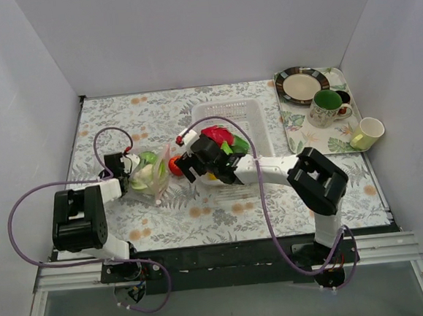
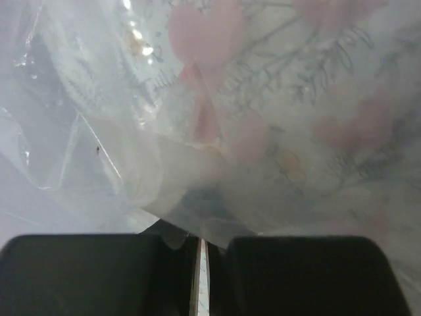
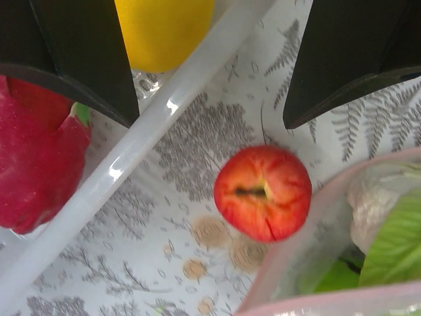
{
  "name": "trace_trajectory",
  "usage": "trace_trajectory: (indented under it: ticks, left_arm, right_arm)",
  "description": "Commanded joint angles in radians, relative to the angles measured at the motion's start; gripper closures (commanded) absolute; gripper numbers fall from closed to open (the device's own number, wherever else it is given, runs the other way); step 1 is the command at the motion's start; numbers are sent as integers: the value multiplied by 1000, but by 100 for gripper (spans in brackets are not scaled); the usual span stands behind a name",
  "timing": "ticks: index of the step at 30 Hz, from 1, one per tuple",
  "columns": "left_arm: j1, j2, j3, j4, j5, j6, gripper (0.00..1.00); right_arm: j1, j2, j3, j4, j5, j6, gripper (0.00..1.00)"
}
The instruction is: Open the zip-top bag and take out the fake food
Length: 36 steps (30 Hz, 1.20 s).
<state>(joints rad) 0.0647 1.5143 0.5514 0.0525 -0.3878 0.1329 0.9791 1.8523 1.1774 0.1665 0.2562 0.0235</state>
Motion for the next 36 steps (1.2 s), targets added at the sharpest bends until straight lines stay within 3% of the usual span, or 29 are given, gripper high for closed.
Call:
trace_trajectory:
  ticks: [1, 7, 15, 19, 27, 36]
  left_arm:
    - [20, 112, 16, 41, 56, 53, 100]
    - [75, 196, 24, 87, 55, 99, 100]
    - [136, 173, -16, 90, 89, 129, 100]
    - [135, 120, -27, 55, 130, 134, 100]
    - [123, 86, -45, 30, 153, 137, 100]
    - [118, 95, -54, 29, 155, 123, 100]
  right_arm:
    - [-23, 105, 167, 61, -116, -20, 1]
    - [-36, 156, 226, -68, 15, -13, 1]
    - [-79, -51, -155, -47, 70, 116, 2]
    - [-79, -139, -245, -13, 90, 115, 2]
    - [-57, -153, -10, -93, 136, 40, 2]
    - [33, -53, 287, -278, 391, -68, 1]
